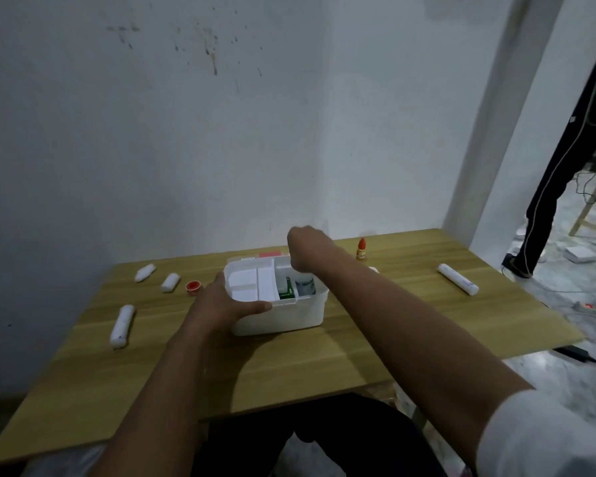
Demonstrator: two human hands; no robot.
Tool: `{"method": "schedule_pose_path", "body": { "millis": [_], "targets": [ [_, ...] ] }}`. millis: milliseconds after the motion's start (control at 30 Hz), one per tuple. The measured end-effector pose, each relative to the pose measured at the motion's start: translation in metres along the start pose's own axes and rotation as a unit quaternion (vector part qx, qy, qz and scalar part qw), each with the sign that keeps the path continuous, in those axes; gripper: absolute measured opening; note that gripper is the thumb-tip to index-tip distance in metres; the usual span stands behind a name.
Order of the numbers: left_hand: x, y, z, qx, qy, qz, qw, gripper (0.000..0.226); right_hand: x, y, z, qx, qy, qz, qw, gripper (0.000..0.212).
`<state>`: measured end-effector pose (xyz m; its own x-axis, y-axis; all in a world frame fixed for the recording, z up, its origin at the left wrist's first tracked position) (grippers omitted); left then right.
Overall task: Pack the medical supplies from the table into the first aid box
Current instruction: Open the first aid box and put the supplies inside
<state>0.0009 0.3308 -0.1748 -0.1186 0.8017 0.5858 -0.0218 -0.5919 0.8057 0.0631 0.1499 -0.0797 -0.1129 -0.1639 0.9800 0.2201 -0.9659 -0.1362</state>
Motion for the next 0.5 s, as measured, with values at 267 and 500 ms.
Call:
{"method": "schedule_pose_path", "body": {
  "millis": [267, 500],
  "targets": [
    [0.003, 0.001, -0.003, 0.011, -0.008, -0.017, 1.000, 0.107, 0.026, 0.029, -0.003, -0.035, -0.018, 0.038, 0.998, 0.033],
    [0.006, 0.008, -0.014, 0.023, -0.013, -0.008, 1.000, 0.118, 0.049, 0.087, -0.064, -0.142, -0.136, -0.089, 0.976, 0.041]
  ]
}}
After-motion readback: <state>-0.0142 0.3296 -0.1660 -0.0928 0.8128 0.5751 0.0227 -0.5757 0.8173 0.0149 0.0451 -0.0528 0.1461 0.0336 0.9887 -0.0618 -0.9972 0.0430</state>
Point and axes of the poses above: each hand's wrist, its own z-axis towards the middle knuckle, its own x-axis out of the back of the hand, y = z × x, the point moved 8 cm from there along z, towards the middle knuckle, and after that the axes turned 4 degrees about -x, right-handed, at the moved point
